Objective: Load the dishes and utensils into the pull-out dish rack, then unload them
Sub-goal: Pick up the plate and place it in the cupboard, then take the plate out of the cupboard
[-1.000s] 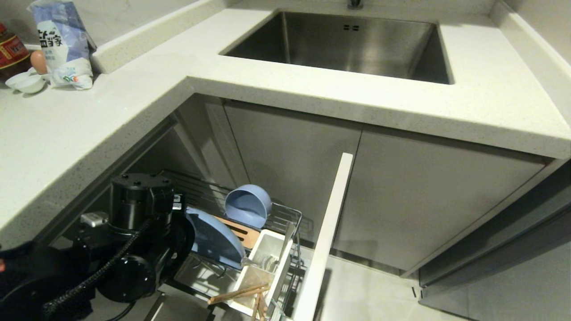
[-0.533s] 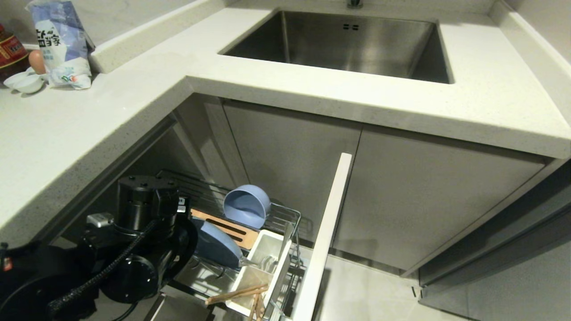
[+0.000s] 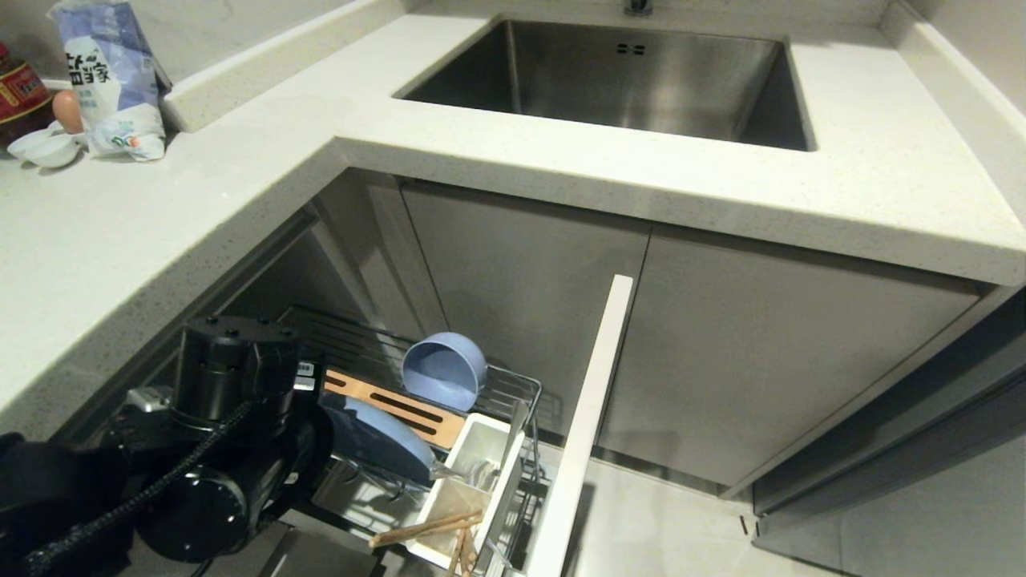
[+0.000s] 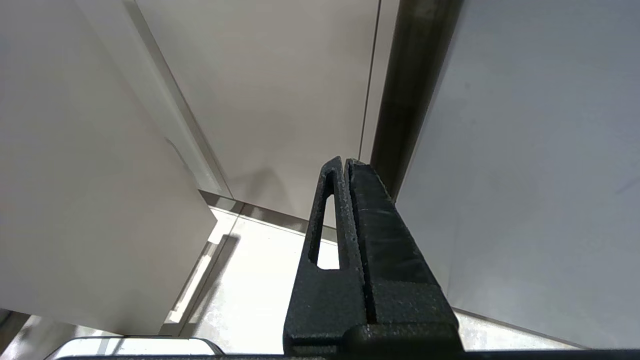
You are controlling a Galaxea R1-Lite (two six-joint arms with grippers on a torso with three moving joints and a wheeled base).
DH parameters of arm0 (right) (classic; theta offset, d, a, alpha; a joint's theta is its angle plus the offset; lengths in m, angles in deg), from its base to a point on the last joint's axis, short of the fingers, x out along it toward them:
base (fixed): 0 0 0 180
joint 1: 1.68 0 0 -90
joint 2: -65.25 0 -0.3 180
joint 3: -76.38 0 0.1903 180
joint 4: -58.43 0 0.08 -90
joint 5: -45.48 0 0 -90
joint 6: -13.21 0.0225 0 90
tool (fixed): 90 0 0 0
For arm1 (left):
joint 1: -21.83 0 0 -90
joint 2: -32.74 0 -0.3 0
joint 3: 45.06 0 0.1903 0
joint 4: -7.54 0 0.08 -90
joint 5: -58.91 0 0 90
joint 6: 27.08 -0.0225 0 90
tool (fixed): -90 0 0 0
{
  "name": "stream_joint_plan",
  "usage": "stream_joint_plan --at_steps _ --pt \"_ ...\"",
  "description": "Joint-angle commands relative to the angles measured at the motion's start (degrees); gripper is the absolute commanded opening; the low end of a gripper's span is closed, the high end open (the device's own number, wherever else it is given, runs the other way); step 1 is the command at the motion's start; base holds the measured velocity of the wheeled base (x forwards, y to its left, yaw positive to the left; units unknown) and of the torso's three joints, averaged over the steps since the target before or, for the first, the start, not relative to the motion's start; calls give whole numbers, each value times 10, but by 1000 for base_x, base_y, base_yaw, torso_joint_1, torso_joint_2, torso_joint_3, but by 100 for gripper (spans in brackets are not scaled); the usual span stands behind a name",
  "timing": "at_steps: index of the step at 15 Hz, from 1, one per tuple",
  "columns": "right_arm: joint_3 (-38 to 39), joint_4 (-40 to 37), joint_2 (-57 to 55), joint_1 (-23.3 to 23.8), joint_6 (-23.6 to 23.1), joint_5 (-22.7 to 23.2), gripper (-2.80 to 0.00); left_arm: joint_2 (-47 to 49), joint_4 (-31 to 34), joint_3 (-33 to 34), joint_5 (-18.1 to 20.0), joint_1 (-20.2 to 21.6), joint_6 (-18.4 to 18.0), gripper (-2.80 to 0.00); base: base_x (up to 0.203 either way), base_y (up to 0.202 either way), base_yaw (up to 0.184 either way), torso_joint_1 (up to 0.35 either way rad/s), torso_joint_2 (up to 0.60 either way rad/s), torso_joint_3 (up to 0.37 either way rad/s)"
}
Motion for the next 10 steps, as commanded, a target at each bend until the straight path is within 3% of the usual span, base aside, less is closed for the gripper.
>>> stream_joint_plan --at_steps 1,6,7,10 --pt "13 0 0 0 0 0 -280 -44 30 -6 -3 -16 4 0 0 0 0 0 0 0" --pt "13 0 0 0 0 0 -280 -129 157 -48 -8 -93 4 0 0 0 0 0 0 0" --pt "13 0 0 0 0 0 -280 -149 183 -62 -12 -112 4 -280 0 0 0 0 0 0" --pt "13 0 0 0 0 0 -280 -178 291 -125 -19 -162 3 -280 0 0 0 0 0 0"
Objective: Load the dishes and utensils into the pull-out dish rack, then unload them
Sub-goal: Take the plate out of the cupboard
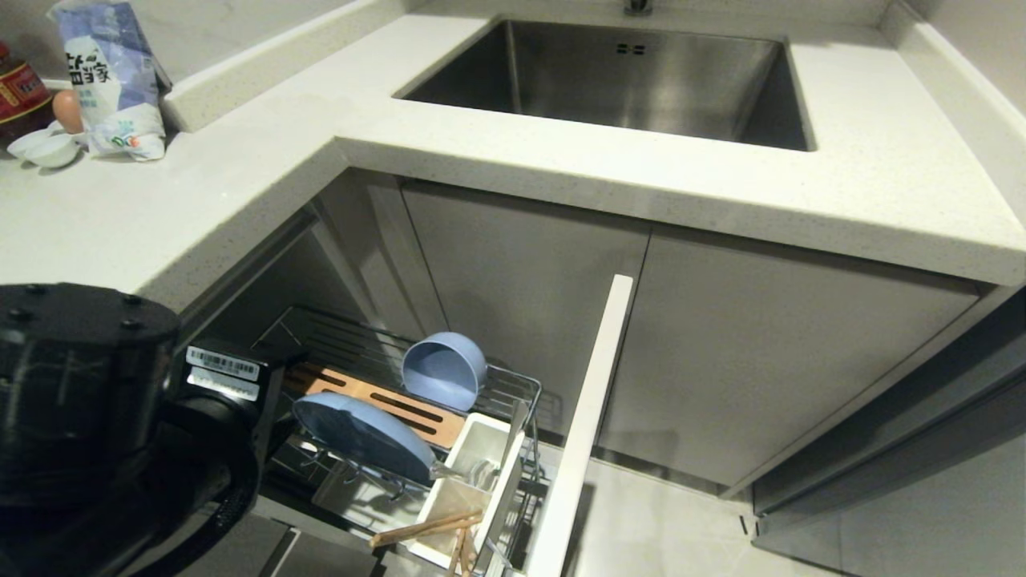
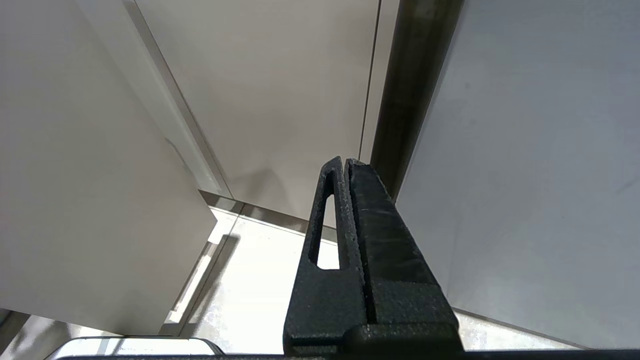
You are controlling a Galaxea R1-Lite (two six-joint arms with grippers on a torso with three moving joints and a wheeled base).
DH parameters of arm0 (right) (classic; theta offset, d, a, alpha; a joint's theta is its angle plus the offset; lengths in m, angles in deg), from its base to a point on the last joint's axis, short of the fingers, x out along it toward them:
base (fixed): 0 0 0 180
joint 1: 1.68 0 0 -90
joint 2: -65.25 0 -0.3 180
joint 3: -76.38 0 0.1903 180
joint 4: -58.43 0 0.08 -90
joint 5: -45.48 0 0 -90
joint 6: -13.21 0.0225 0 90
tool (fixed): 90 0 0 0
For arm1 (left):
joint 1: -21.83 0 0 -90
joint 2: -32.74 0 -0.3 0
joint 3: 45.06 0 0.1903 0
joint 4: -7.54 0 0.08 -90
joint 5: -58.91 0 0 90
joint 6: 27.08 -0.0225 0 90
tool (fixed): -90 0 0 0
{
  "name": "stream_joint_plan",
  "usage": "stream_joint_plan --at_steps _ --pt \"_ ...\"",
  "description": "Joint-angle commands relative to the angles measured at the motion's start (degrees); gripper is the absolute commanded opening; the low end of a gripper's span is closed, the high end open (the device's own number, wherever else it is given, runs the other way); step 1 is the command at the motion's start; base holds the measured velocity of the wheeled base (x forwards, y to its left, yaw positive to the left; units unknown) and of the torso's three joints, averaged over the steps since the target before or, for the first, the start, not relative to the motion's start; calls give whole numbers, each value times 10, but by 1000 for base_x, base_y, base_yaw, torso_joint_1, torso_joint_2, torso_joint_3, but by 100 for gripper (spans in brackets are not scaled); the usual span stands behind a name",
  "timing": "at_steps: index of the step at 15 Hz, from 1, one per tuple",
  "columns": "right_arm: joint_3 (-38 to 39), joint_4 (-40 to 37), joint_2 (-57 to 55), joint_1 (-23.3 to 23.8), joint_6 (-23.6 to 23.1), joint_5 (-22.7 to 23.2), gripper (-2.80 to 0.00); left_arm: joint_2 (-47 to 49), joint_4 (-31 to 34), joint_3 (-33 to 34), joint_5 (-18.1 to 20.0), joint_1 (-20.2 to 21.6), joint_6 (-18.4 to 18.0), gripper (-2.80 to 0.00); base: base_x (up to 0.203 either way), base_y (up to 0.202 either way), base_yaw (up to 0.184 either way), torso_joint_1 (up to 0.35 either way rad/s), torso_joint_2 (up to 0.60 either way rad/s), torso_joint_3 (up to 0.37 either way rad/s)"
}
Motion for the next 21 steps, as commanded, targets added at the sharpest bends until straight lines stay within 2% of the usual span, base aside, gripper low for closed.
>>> stream_joint_plan --at_steps 1,2,3,4,6,8,9,10,14,16,17,18,21 --pt "13 0 0 0 0 0 -280 -34 65 -53 -4 -26 4 -280 0 0 0 0 0 0" --pt "13 0 0 0 0 0 -280 -37 94 -87 -4 -31 0 -280 0 0 0 0 0 0" --pt "13 0 0 0 0 0 -280 -45 111 -115 -7 -37 -21 -280 0 0 0 0 0 0" --pt "13 0 0 0 0 0 -280 -57 116 -139 -12 -40 -66 -280 0 0 0 0 0 0" --pt "13 0 0 0 0 0 -280 -78 113 -187 -16 -35 -179 -280 0 0 0 0 0 0" --pt "13 0 0 0 0 0 -280 -109 111 -223 -9 -12 -319 -280 0 0 0 0 0 0" --pt "13 0 0 0 0 0 -280 -134 108 -235 8 6 -396 -280 0 0 0 0 0 0" --pt "13 0 0 0 0 0 -280 -165 101 -243 40 35 -473 -280 0 0 0 0 0 0" --pt "13 0 0 0 0 0 -280 -281 78 -247 207 199 -674 -280 0 0 0 0 0 0" --pt "13 0 0 0 0 0 -280 -322 76 -226 240 284 -739 -280 0 0 0 0 0 0" --pt "13 0 0 0 0 0 -280 -349 76 -209 261 336 -759 -280 0 0 0 0 0 0" --pt "13 0 0 0 0 0 -280 -389 76 -189 288 366 -773 -280 0 0 0 0 0 0" --pt "13 0 0 0 0 0 -280 -511 84 -77 355 407 -829 -280 0 0 0 0 0 0"
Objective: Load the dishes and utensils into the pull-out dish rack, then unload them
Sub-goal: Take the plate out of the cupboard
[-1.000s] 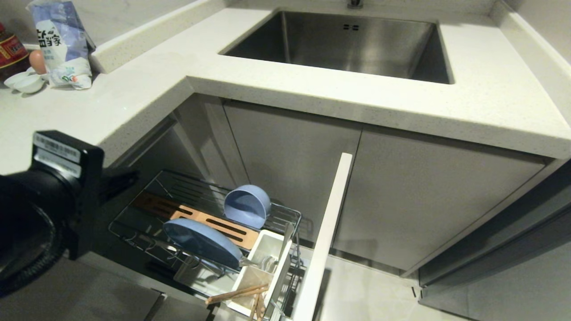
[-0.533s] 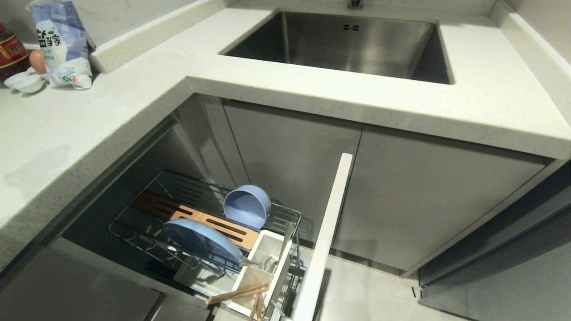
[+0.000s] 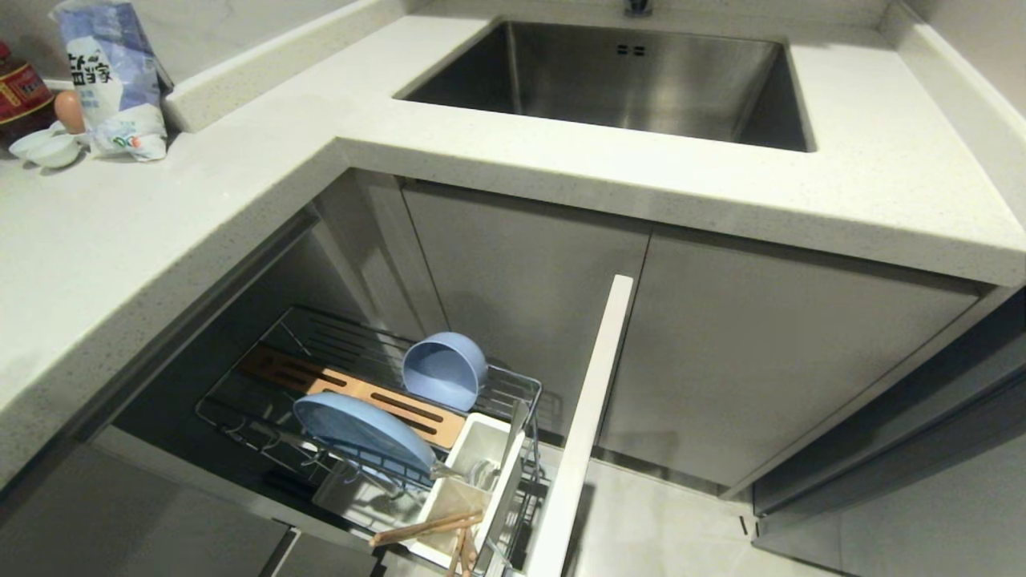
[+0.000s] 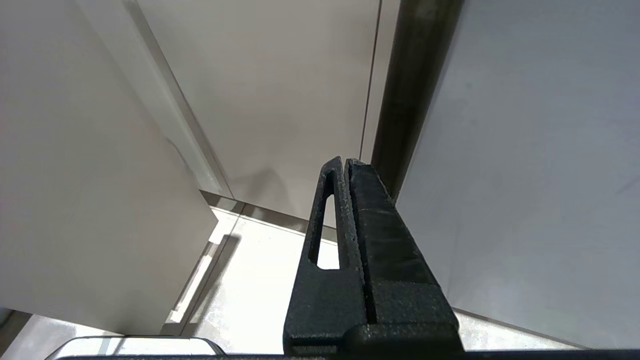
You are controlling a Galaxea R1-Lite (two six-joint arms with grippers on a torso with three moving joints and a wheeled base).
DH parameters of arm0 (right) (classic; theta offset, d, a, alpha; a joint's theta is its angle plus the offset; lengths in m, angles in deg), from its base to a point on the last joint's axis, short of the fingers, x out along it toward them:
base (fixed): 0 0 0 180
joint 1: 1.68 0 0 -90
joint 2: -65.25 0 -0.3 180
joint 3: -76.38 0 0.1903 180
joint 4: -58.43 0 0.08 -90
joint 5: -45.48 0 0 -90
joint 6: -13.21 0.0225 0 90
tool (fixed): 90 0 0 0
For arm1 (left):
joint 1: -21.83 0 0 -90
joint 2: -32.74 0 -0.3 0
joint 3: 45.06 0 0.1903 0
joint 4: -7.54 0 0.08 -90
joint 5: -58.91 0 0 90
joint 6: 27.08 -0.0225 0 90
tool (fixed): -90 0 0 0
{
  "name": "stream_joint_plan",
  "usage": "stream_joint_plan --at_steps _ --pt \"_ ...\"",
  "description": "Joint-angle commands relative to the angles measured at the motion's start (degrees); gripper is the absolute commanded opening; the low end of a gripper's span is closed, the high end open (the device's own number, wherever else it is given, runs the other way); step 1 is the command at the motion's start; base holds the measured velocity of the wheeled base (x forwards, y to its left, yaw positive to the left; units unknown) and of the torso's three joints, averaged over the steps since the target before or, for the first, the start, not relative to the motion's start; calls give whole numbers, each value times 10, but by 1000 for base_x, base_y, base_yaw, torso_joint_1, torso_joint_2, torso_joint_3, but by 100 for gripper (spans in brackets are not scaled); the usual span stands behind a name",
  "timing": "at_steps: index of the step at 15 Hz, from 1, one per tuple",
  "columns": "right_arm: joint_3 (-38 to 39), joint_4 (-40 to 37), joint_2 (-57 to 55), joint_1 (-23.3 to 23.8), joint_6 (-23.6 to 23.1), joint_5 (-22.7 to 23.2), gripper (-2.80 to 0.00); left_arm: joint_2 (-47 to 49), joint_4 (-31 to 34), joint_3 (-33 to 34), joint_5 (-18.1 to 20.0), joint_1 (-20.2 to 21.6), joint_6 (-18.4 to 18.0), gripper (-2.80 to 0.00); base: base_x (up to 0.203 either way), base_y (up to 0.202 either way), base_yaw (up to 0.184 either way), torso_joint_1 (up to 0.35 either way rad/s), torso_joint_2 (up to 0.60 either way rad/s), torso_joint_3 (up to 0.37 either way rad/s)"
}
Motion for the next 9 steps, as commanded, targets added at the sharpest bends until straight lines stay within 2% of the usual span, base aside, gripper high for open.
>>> stream_joint_plan --at_steps 1,2,3,5,9 --pt "13 0 0 0 0 0 -280 -111 0 95 23 33 -37 -280 0 0 0 0 0 0" --pt "13 0 0 0 0 0 -280 -114 -8 129 12 38 -48 -280 0 0 0 0 0 0" --pt "13 0 0 0 0 0 -280 -115 -11 151 20 49 -58 -280 0 0 0 0 0 0" --pt "13 0 0 0 0 0 -280 -132 -7 178 95 83 -86 -280 0 0 0 0 0 0" --pt "13 0 0 0 0 0 -280 -265 -13 317 129 89 -146 -280 0 0 0 0 0 0"
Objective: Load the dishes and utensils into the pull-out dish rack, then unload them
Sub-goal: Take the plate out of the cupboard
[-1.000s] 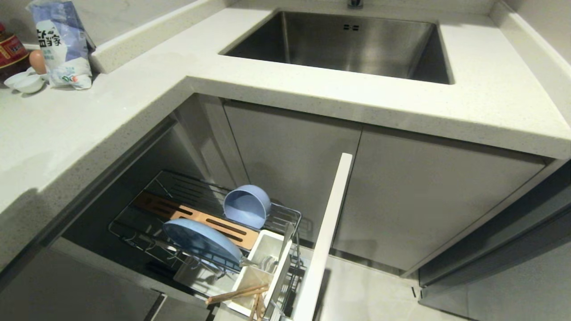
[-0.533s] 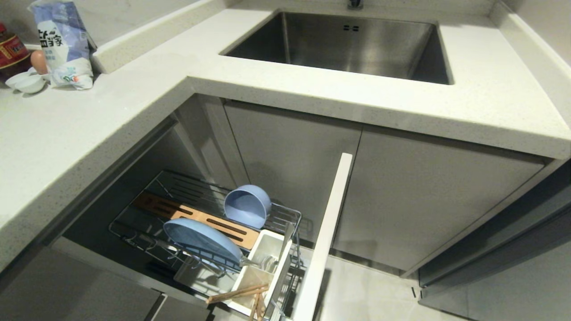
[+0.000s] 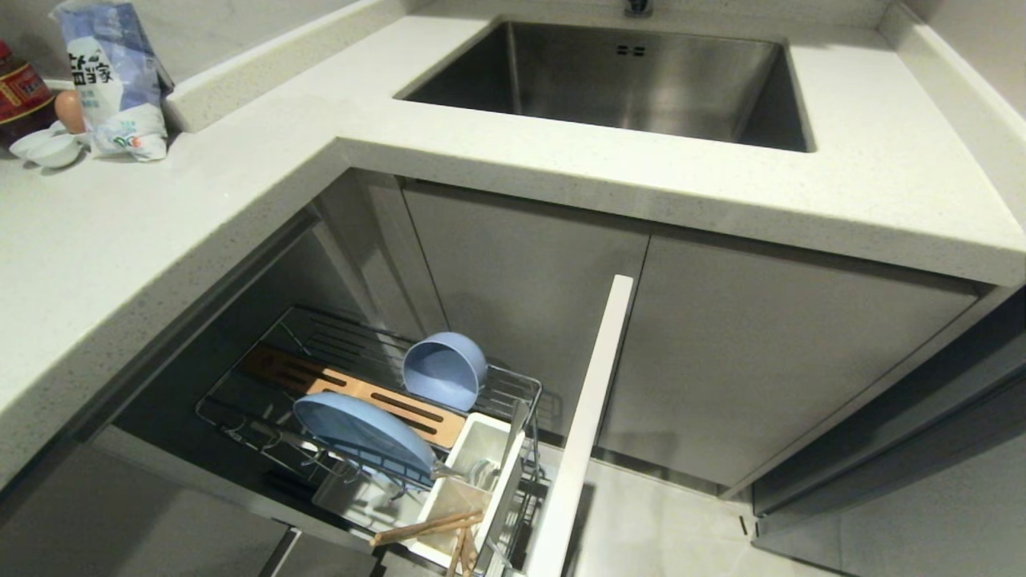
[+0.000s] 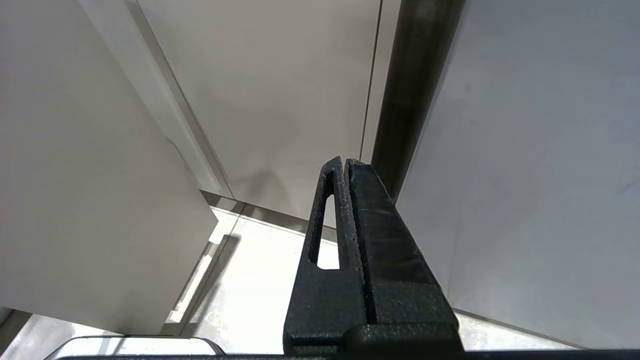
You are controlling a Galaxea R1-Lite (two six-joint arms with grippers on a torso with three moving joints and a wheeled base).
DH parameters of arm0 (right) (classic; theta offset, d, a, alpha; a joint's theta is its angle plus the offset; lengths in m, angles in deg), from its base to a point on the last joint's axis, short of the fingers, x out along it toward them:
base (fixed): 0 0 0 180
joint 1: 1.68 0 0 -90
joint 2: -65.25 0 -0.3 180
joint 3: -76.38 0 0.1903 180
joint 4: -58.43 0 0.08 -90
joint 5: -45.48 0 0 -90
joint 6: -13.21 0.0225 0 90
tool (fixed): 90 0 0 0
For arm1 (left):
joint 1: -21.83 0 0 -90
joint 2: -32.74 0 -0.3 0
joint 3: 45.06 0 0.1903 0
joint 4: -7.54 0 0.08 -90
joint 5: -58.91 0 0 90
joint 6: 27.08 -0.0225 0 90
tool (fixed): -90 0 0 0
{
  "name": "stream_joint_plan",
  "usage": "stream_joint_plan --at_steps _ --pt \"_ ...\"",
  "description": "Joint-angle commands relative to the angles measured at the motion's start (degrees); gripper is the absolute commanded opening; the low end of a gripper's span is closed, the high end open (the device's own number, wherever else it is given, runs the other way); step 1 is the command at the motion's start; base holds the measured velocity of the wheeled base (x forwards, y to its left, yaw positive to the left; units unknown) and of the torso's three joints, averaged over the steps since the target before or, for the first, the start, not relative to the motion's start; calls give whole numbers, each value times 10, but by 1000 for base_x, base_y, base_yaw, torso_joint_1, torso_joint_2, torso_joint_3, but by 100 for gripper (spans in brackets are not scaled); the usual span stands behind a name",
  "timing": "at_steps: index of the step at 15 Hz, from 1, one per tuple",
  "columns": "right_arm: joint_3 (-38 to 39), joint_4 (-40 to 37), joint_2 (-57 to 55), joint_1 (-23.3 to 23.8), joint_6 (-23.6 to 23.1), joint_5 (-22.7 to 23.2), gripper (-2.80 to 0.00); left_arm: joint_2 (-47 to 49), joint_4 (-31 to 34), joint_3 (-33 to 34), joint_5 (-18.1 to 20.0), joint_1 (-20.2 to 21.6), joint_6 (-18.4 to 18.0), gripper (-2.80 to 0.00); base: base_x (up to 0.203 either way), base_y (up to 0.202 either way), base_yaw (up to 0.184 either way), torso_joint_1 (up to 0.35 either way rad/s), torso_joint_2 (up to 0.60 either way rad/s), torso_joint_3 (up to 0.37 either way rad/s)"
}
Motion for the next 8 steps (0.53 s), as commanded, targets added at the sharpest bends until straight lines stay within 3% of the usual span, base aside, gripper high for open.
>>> stream_joint_plan --at_steps 1,6,8 --pt "13 0 0 0 0 0 -280 -79 -32 99 6 3 -12 -280 0 0 0 0 0 0" --pt "13 0 0 0 0 0 -280 -80 -179 273 20 3 -5 -280 0 0 0 0 0 0" --pt "13 0 0 0 0 0 -280 -80 -180 310 18 4 -18 -280 0 0 0 0 0 0"
